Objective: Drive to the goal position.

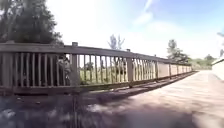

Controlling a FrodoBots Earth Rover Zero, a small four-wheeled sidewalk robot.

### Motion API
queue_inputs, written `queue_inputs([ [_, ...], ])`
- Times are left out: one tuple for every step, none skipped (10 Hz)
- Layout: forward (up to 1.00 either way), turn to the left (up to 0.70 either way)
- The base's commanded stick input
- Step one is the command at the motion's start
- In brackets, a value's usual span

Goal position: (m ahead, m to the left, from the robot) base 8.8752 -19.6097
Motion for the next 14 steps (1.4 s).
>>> queue_inputs([
  [-0.37,0.1],
  [0.14,-0.43],
  [1.0,-0.27],
  [1.0,-0.27],
  [1.0,-0.27],
  [1.0,-0.27],
  [1.0,-0.27],
  [1.0,-0.27],
  [1.0,-0.27],
  [1.0,-0.27],
  [1.0,-0.27],
  [1.0,-0.27],
  [1.0,-0.27],
  [1.0,-0.27],
])
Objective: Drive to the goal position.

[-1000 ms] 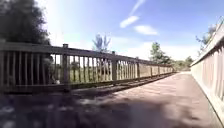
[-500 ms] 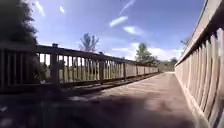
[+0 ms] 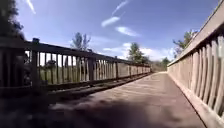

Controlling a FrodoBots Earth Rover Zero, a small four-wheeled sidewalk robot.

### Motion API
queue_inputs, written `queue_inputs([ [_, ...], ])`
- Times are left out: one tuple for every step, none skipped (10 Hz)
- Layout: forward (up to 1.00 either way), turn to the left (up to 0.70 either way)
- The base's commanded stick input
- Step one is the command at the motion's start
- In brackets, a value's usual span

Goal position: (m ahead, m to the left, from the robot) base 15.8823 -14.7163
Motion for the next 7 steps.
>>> queue_inputs([
  [1.0,-0.27],
  [1.0,-0.27],
  [1.0,-0.27],
  [1.0,-0.27],
  [1.0,-0.27],
  [1.0,-0.27],
  [1.0,-0.27],
])
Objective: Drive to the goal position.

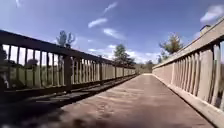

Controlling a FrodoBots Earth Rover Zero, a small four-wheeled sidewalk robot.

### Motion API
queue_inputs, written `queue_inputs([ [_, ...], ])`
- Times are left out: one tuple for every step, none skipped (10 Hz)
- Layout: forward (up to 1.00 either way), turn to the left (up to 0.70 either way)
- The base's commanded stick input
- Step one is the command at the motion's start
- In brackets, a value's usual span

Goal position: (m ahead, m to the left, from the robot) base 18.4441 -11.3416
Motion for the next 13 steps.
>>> queue_inputs([
  [1.0,-0.27],
  [1.0,-0.27],
  [1.0,-0.27],
  [1.0,-0.27],
  [1.0,-0.27],
  [1.0,-0.27],
  [1.0,-0.27],
  [1.0,-0.27],
  [1.0,-0.27],
  [1.0,-0.17],
  [1.0,0.0],
  [1.0,0.0],
  [1.0,0.0],
])
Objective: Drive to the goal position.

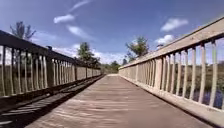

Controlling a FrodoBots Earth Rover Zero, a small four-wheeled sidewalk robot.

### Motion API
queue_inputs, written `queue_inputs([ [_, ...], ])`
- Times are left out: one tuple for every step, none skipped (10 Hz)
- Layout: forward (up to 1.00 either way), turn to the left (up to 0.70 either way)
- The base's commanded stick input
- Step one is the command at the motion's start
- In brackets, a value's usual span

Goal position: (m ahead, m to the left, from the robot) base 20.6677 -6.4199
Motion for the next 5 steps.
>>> queue_inputs([
  [1.0,0.0],
  [1.0,0.0],
  [1.0,0.0],
  [1.0,0.0],
  [1.0,0.0],
])
